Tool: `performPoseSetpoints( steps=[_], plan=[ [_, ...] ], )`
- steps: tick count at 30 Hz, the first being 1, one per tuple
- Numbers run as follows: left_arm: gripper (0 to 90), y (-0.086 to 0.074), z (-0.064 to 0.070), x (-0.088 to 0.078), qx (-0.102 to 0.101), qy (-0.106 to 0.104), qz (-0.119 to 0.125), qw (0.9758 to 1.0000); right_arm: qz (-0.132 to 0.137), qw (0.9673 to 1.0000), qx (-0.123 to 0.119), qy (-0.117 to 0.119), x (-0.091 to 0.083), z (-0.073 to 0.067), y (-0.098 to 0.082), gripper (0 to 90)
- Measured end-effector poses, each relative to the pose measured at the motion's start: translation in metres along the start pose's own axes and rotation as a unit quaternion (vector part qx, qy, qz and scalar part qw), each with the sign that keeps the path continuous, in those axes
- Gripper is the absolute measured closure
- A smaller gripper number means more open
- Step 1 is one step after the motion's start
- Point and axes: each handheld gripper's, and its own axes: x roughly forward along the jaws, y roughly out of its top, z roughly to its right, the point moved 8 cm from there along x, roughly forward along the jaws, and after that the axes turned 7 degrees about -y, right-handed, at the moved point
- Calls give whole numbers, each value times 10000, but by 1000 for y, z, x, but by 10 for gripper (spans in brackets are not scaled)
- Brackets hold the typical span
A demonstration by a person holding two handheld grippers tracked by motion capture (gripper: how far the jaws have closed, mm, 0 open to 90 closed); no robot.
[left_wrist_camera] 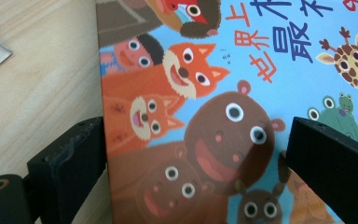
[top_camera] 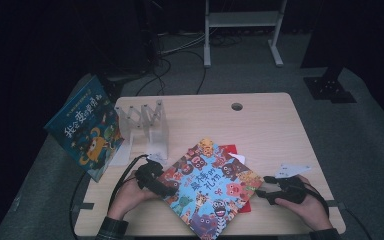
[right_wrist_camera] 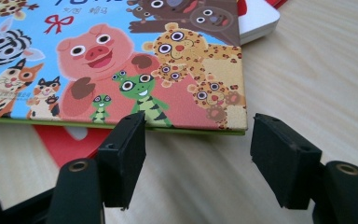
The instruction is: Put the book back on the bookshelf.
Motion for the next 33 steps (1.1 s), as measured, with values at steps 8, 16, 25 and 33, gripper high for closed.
performPoseSetpoints(
  steps=[8, 16, 25, 33],
  plan=[
    [51, -1, -3, -2, -52, 21, 20, 10000, -17, 10000, -76, -54, 13, 7, 14, 366],
    [50, -1, -5, -2, -107, 40, 60, 9999, -20, 9998, -124, -126, 25, 14, 26, 361],
    [31, 0, -8, 1, -185, -87, 29, 9998, -35, 9998, -120, -183, 33, 20, 34, 362],
    [20, 1, -10, 8, -318, -182, -77, 9993, -103, 9996, -223, -166, 27, 4, 24, 336]
  ],
)
